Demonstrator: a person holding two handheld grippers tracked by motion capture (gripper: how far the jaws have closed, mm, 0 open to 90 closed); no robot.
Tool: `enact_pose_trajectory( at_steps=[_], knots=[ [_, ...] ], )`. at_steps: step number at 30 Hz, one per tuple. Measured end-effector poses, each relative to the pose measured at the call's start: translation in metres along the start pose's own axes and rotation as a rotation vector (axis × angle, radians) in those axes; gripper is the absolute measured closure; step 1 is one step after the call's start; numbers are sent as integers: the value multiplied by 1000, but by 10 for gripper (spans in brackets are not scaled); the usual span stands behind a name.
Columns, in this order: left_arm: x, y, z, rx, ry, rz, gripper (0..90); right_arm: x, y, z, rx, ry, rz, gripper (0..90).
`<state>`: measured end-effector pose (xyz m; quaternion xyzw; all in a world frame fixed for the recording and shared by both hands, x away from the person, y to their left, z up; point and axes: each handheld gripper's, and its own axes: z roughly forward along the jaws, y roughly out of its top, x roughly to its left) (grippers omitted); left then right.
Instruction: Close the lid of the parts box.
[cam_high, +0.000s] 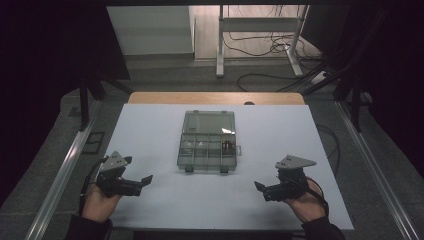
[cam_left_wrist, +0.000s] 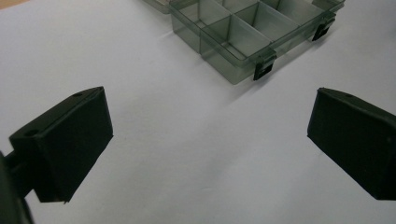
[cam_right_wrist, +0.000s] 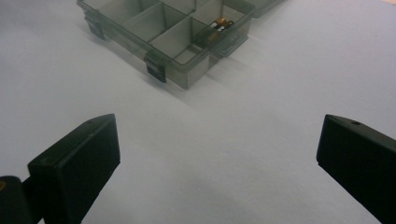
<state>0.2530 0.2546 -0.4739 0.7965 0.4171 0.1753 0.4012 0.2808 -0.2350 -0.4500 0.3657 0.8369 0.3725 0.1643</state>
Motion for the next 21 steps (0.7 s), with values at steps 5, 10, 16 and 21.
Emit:
enact_pose_trajectory(
  at_steps=[5, 10, 16, 21],
  knots=[
    [2, 3, 5, 4, -1, 2, 5, -3, 5, 4, -13, 7, 9, 0],
    [2, 7, 9, 7, -8, 0, 5, -4, 8, 9, -6, 13, -5, 0],
    [4, 10, 15, 32, -6, -1, 5, -8, 10, 14, 14, 13, -41, 0],
    [7, 13, 21, 40, -7, -4, 6, -12, 13, 19, 26, 18, -37, 0]
  ],
)
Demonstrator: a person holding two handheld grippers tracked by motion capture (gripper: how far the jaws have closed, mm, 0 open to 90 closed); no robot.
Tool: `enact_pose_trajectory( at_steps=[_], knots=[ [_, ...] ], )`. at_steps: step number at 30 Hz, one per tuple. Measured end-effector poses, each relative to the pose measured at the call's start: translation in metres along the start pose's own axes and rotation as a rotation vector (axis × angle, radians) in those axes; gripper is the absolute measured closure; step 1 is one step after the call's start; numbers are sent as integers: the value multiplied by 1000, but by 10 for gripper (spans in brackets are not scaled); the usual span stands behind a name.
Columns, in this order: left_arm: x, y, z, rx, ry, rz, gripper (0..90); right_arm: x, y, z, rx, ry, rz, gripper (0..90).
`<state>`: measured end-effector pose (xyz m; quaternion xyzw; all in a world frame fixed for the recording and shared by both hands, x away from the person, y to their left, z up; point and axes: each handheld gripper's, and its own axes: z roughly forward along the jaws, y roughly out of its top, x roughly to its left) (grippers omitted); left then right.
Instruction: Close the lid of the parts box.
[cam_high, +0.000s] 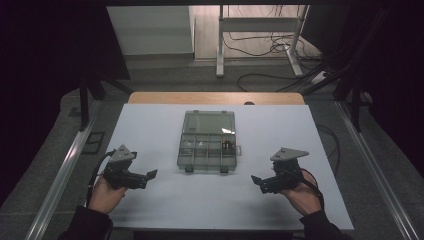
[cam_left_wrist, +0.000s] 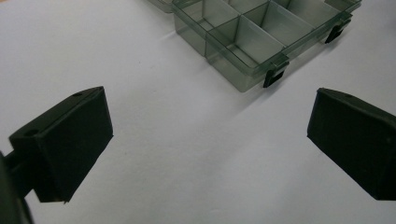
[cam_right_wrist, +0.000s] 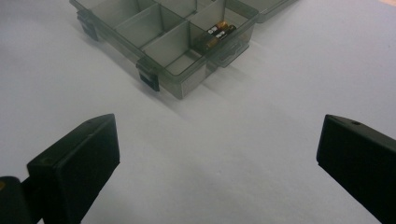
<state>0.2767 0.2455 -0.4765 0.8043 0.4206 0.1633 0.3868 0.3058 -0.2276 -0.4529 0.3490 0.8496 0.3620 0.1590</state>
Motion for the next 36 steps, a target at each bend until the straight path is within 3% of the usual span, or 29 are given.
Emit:
enact_pose_trajectory(
  at_steps=[10, 27, 36],
  knots=[
    [10, 7, 13, 24, -15, -34, 19, -8, 8, 12, 0, 1, 22, 0],
    [16, 20, 30, 36, -30, -39, 8, -23, 30, 32, -15, 1, 71, 0],
    [17, 26, 39, 30, -37, -36, 4, -23, 44, 43, 3, -2, 61, 0]
  ],
)
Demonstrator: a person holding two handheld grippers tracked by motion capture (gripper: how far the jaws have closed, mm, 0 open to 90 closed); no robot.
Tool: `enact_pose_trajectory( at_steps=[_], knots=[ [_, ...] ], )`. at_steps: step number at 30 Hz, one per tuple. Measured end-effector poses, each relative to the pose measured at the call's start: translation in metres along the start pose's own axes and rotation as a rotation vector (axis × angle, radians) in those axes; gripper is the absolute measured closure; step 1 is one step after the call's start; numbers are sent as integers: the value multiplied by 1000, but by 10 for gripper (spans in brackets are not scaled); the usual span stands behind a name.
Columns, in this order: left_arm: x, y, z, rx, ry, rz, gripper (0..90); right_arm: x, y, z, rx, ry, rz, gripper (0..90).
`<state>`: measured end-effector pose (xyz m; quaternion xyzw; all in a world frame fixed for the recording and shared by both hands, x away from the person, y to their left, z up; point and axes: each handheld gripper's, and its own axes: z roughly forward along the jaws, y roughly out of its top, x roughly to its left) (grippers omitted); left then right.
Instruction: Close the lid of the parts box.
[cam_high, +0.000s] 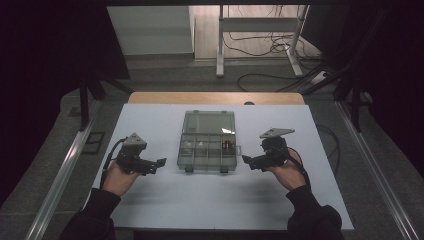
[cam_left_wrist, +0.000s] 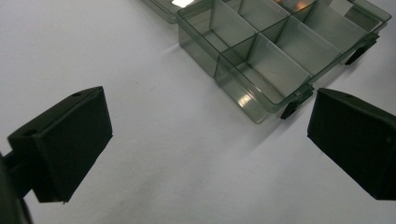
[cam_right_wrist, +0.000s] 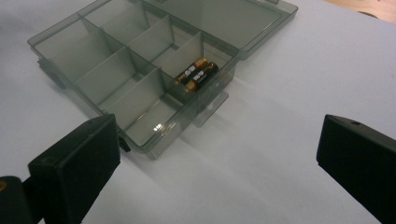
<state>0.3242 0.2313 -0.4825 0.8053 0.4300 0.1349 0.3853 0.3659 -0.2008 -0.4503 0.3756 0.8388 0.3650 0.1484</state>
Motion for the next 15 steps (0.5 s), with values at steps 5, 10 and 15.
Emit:
enact_pose_trajectory(
  at_steps=[5, 10, 15],
  knots=[
    [1, 4, 5, 4, 0, 6, 1, -1, 8, 7, 0, -3, -4, 0],
    [0, 8, 10, 11, 1, 15, 1, -2, 15, 15, 5, -6, -18, 0],
    [0, 13, 13, 7, -3, 20, 0, -2, 22, 20, 3, -5, -35, 6]
  ],
)
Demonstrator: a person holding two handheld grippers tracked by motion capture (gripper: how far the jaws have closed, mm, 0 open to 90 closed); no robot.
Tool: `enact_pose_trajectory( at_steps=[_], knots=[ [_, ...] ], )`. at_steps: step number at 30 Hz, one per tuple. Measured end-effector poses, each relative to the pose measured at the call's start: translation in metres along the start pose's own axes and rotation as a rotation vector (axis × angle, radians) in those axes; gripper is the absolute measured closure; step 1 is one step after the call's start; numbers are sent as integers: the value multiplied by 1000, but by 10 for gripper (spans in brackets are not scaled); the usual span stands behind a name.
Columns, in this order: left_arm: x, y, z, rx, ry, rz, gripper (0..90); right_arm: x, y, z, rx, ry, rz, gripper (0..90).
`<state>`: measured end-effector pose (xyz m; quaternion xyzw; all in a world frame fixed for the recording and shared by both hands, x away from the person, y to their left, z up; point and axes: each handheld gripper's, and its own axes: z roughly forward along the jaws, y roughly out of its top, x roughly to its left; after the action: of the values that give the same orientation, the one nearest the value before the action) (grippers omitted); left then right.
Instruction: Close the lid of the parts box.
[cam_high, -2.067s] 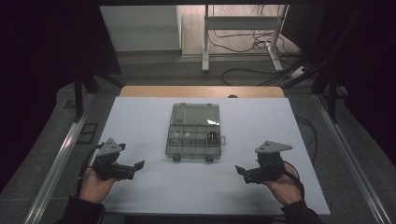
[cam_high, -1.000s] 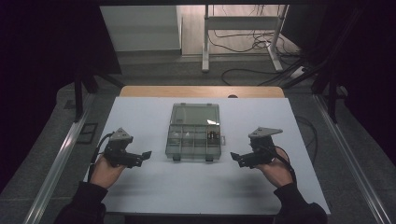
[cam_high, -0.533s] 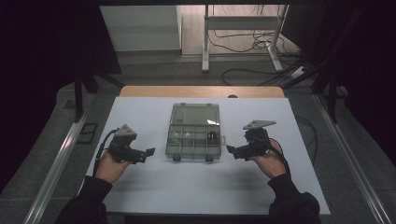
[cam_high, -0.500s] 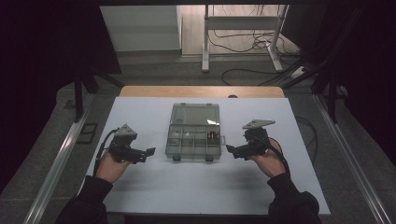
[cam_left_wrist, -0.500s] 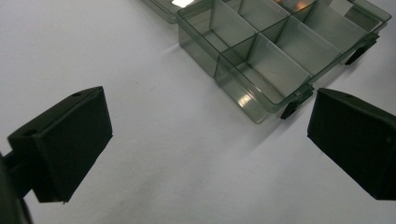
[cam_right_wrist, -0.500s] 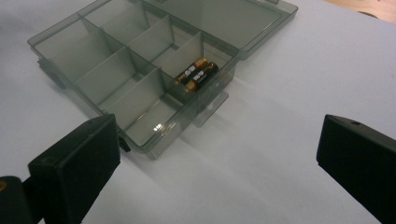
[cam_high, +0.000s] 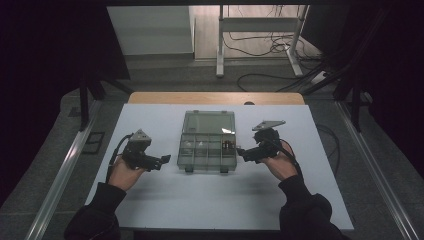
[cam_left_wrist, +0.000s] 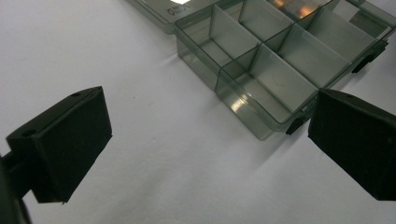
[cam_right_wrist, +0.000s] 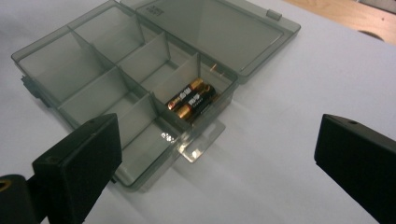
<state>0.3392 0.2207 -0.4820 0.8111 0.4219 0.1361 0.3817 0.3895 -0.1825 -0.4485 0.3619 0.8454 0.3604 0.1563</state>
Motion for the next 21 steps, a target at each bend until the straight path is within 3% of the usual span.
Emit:
enact_pose_trajectory(
  at_steps=[7, 21],
  knots=[
    [0, 7, 6, -1, -5, 15, 0, -1, 10, 11, 13, -11, -25, 5],
    [-1, 19, 19, 16, 4, 51, 0, -9, 28, 34, 36, -6, 17, 0]
  ],
)
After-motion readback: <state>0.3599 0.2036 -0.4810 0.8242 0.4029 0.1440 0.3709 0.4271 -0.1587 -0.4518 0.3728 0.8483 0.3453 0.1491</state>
